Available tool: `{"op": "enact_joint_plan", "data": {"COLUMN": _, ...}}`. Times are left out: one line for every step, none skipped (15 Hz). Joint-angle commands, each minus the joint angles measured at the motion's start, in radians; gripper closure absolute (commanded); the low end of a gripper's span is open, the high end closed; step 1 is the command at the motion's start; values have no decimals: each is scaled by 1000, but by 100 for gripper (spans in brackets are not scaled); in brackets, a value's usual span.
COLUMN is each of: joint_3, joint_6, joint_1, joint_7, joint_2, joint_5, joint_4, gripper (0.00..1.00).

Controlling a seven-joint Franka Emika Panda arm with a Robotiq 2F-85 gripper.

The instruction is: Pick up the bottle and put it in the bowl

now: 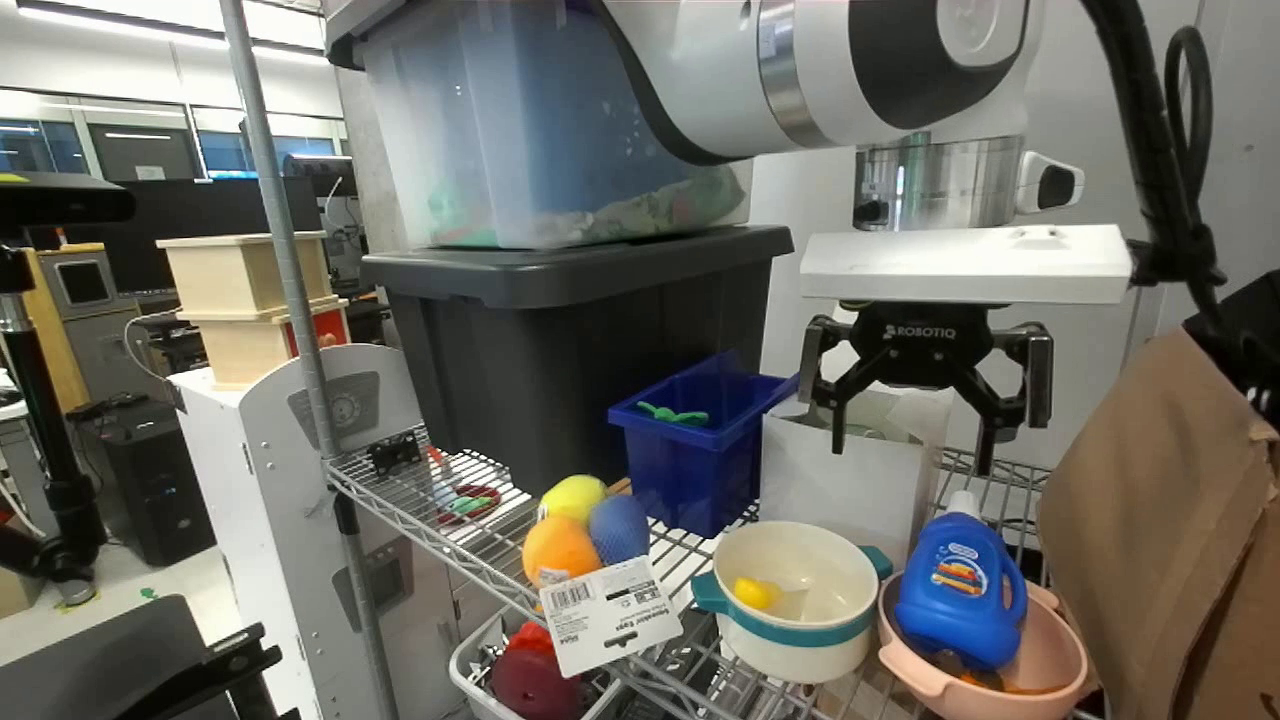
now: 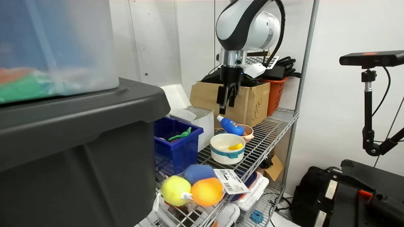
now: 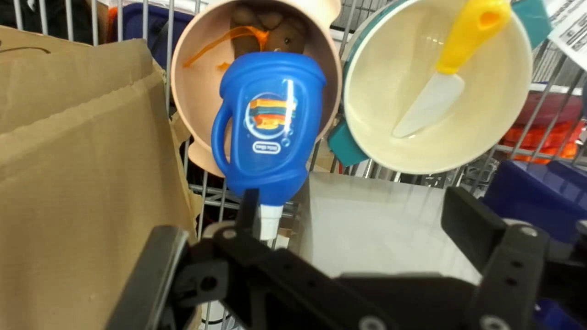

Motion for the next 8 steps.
{"op": "enact_joint_plan", "data": {"joint_3": -6, "joint_6": 11, "joint_1": 12, "joint_7": -11, "joint_2": -141, "joint_5": -3, "joint_4": -164, "gripper": 0}}
{"op": "enact_joint_plan", "data": {"joint_3": -15, "joint_6": 17, "joint_1": 21, "joint_7": 1, "joint_2": -170, "joint_5": -11, "joint_4": -195, "gripper": 0}}
{"op": "enact_joint_plan", "data": {"joint_3": -19, "joint_6": 34, "joint_1": 28, "joint_7": 8, "joint_2": -208, "joint_5": -15, "joint_4": -243, "gripper": 0}}
{"op": "enact_joint_plan", "data": {"joint_3": -21, "joint_6": 38, "joint_1": 33, "joint_7": 10, "joint_2": -235, "joint_5": -18, "joint_4": -271, "gripper": 0}}
{"op": "enact_joint_plan", "data": {"joint_3": -24, "joint_6": 50, "joint_1": 40, "joint_7": 13, "joint_2": -264, "joint_5": -21, "joint_4": -307, "gripper": 0}}
{"op": "enact_joint_plan", "data": {"joint_3": -26, "joint_6": 50, "joint_1": 46, "joint_7": 16, "joint_2": -292, "joint_5": -23, "joint_4": -334, "gripper": 0}}
{"op": "enact_joint_plan", "data": {"joint_3": -26, "joint_6": 57, "joint_1": 51, "joint_7": 17, "joint_2": -318, "joint_5": -23, "joint_4": -365, "gripper": 0}}
{"op": "enact_joint_plan", "data": {"joint_3": -28, "joint_6": 59, "joint_1": 58, "joint_7": 20, "joint_2": -341, "joint_5": -27, "joint_4": -390, "gripper": 0}}
